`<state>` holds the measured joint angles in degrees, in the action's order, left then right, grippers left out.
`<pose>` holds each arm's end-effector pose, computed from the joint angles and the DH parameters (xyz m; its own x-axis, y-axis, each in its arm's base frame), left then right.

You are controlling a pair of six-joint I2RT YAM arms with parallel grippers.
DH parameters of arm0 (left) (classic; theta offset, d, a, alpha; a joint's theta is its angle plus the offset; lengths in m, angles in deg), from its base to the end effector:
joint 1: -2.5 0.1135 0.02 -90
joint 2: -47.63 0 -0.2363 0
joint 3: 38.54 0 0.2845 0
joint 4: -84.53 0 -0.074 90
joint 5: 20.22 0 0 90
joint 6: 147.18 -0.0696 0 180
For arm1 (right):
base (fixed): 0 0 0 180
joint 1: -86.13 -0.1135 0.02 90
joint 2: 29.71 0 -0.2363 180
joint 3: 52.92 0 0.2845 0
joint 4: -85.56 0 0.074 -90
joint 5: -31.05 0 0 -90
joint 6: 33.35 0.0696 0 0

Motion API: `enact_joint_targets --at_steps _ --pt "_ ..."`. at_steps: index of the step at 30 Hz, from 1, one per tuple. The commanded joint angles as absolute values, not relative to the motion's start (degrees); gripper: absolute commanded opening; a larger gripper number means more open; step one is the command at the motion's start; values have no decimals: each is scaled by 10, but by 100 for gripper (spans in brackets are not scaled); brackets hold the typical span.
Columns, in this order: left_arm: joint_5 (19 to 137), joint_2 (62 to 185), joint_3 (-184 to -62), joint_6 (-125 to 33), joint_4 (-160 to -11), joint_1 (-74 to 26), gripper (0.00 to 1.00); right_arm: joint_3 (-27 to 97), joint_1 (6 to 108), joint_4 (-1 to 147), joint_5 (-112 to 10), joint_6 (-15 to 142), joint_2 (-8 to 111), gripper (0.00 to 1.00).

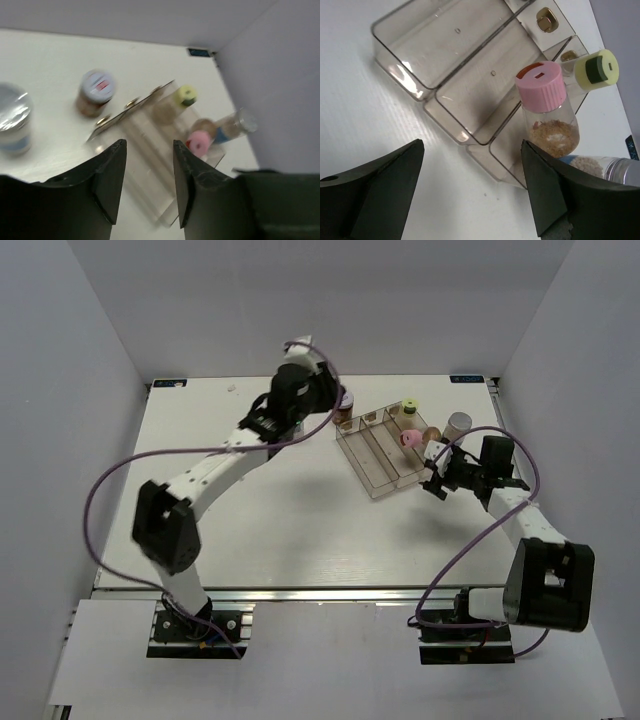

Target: Organize the condiment bottles

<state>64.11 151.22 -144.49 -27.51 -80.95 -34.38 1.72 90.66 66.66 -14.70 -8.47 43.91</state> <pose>0.4039 -0.2945 0.3247 -0.4038 -0.3129 -0.8597 0.3684 0.8046 -0.4658 0.3230 0.0231 0.1716 0.1892 -0.6669 -0.7208 -0.7625 0.3627 -0.5358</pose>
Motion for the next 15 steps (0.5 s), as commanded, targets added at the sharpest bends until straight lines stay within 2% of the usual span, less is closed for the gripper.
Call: enact_joint_targets --at_steps 1,3,5,9,15 --pt "622 1368 -1329 -270 -787 -337 53 52 910 770 -146 -132 478 84" --pt "596 1293 -1249 -269 -782 -334 62 60 910 805 -147 -113 503 87" --pt "574 1251 -1187 -261 -768 -333 65 72 909 809 -144 -107 519 87" --pt "548 1156 -1109 -226 -748 -333 68 97 909 816 -138 -96 549 89" --pt "519 1113 -1071 -214 -719 -333 71 104 892 841 -154 -115 570 89"
